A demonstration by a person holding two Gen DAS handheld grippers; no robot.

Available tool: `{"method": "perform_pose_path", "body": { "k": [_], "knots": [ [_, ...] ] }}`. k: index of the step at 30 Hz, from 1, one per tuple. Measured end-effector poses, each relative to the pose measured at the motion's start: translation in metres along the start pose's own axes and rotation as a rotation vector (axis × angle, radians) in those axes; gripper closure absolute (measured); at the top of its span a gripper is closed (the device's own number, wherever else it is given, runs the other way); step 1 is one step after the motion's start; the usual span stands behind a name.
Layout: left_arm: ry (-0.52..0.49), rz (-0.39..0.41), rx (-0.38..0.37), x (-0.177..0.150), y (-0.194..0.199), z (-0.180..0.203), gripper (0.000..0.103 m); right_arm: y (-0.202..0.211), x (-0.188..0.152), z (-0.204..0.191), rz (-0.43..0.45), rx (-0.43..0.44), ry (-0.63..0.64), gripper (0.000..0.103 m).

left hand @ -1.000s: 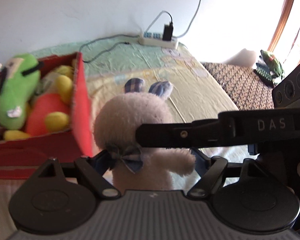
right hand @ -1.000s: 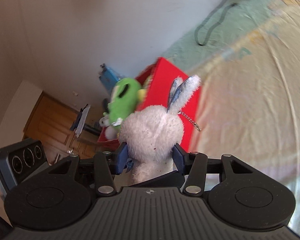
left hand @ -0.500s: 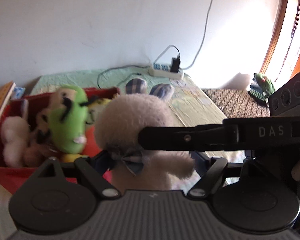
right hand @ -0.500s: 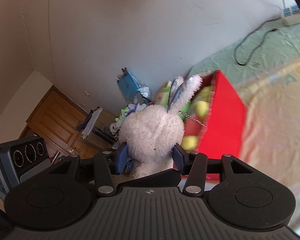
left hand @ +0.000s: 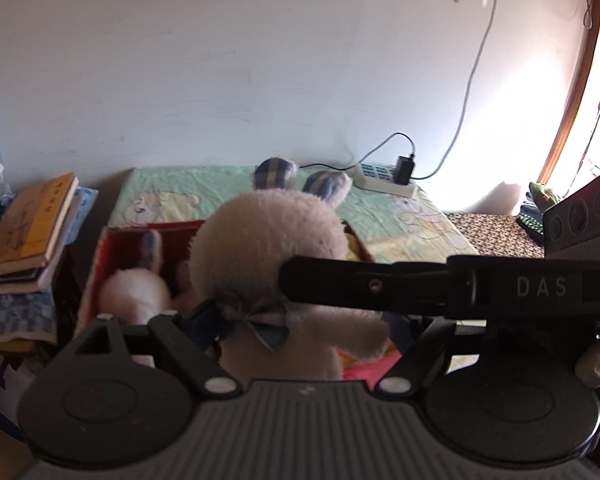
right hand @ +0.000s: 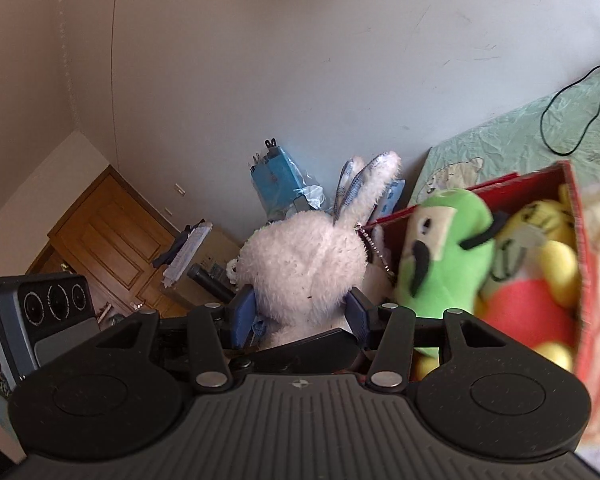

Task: Organize objects
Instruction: 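Lower the pink bunny into the red box with the right gripper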

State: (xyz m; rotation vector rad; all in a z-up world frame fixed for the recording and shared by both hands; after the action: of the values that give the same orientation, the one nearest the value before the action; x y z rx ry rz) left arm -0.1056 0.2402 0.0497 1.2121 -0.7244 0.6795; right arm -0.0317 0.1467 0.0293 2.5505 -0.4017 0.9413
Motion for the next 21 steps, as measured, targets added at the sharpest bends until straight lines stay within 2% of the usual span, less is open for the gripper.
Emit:
{"method": "perform_pose_path", "body": {
  "k": [7,13,21],
  "knots": [
    [0.0,-0.044,0.004,0.01,-0.019,-0.029,0.023,-0.03,0.004,0.006,0.011,-0.029,-0.052,0.051],
    [-0.013,-0.072,0.018,0.012,-0.035,-0.041,0.02,-0.041,0.003,0.015,0.022,-0.059,-0.091,0.051],
    [-0.001,-0.123,-0.002,0.008,-0.055,-0.053,0.019,-0.055,0.001,0.021,0.011,-0.129,-0.104,0.051]
  ]
}}
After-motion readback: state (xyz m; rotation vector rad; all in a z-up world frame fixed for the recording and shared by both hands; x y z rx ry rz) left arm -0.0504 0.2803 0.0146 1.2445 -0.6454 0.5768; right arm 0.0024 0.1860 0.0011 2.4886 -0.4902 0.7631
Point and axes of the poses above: each gripper's, at about its wrist camera, not at the fingertips, and y roughly against the way its jaws point, z to its right, x to its top, the point moved 7 cm from there along -y, roughly the way its jaws point, and after that the axes turned 1 degree about y, right-handed, at the moved point
